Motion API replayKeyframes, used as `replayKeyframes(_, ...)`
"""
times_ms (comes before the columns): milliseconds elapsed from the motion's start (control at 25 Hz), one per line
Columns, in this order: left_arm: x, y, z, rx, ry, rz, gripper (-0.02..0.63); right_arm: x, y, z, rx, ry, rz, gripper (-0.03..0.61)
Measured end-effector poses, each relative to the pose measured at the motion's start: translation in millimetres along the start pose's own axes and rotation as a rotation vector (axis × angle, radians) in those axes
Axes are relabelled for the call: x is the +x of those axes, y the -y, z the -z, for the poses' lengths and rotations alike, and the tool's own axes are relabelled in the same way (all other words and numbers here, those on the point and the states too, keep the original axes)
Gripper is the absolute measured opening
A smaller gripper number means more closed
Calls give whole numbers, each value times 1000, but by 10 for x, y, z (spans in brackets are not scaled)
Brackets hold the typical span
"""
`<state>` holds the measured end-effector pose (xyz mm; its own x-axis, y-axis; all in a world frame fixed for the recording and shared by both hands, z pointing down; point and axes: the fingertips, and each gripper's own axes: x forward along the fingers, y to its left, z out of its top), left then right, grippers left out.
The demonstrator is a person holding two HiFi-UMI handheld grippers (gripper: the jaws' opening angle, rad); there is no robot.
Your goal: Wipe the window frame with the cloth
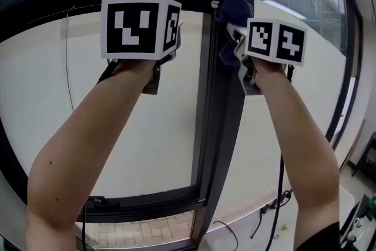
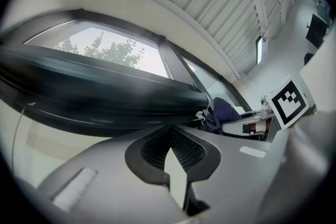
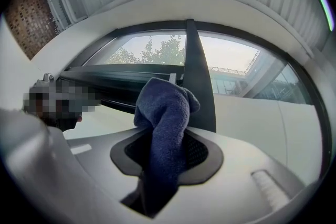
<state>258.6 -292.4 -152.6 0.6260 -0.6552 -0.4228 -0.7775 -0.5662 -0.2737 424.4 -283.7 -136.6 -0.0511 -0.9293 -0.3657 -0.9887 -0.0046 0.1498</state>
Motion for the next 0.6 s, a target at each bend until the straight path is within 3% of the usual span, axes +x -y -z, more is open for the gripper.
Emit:
replayKeyframes(160, -57, 30, 262, -33, -13, 22, -6, -38, -46, 160, -18, -13, 4, 123)
replayKeyframes(280, -142, 66, 415, 1, -12, 38, -6, -61, -86, 229, -53, 1, 33, 123)
replayKeyframes(600, -341, 202, 805, -16, -27, 96, -6, -154, -161, 529, 15, -2, 36, 121)
